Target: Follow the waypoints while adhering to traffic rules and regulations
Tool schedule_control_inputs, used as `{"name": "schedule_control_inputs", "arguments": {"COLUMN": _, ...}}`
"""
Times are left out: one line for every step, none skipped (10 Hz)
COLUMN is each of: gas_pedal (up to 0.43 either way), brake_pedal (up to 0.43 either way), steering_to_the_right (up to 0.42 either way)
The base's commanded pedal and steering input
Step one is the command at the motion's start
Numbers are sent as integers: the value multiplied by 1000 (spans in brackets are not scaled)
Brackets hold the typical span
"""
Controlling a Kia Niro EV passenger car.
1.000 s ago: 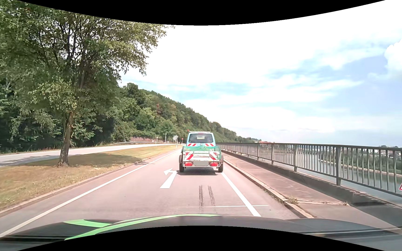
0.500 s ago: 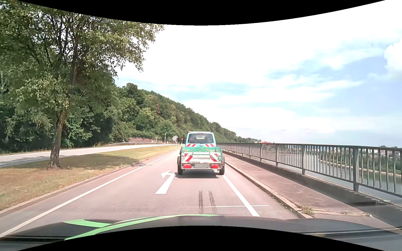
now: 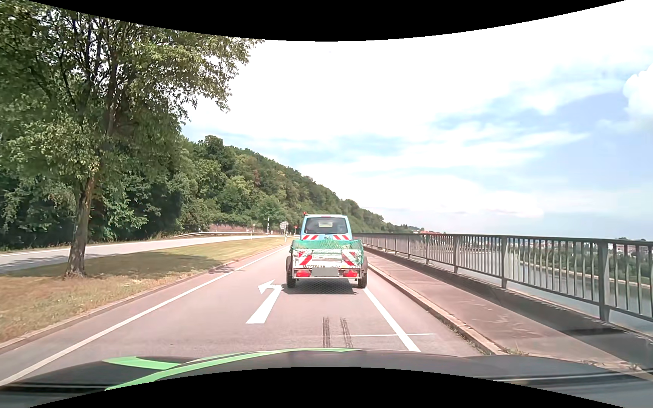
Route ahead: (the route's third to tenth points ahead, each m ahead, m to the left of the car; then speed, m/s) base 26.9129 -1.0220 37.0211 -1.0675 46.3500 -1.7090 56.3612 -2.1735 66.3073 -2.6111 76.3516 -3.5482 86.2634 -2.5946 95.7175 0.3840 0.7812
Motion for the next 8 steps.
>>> {"name": "schedule_control_inputs", "arguments": {"gas_pedal": 0, "brake_pedal": 116, "steering_to_the_right": -26}}
{"name": "schedule_control_inputs", "arguments": {"gas_pedal": 0, "brake_pedal": 128, "steering_to_the_right": -28}}
{"name": "schedule_control_inputs", "arguments": {"gas_pedal": 0, "brake_pedal": 134, "steering_to_the_right": -28}}
{"name": "schedule_control_inputs", "arguments": {"gas_pedal": 0, "brake_pedal": 140, "steering_to_the_right": -29}}
{"name": "schedule_control_inputs", "arguments": {"gas_pedal": 0, "brake_pedal": 171, "steering_to_the_right": -30}}
{"name": "schedule_control_inputs", "arguments": {"gas_pedal": 0, "brake_pedal": 183, "steering_to_the_right": -31}}
{"name": "schedule_control_inputs", "arguments": {"gas_pedal": 0, "brake_pedal": 207, "steering_to_the_right": -31}}
{"name": "schedule_control_inputs", "arguments": {"gas_pedal": 0, "brake_pedal": 207, "steering_to_the_right": -31}}
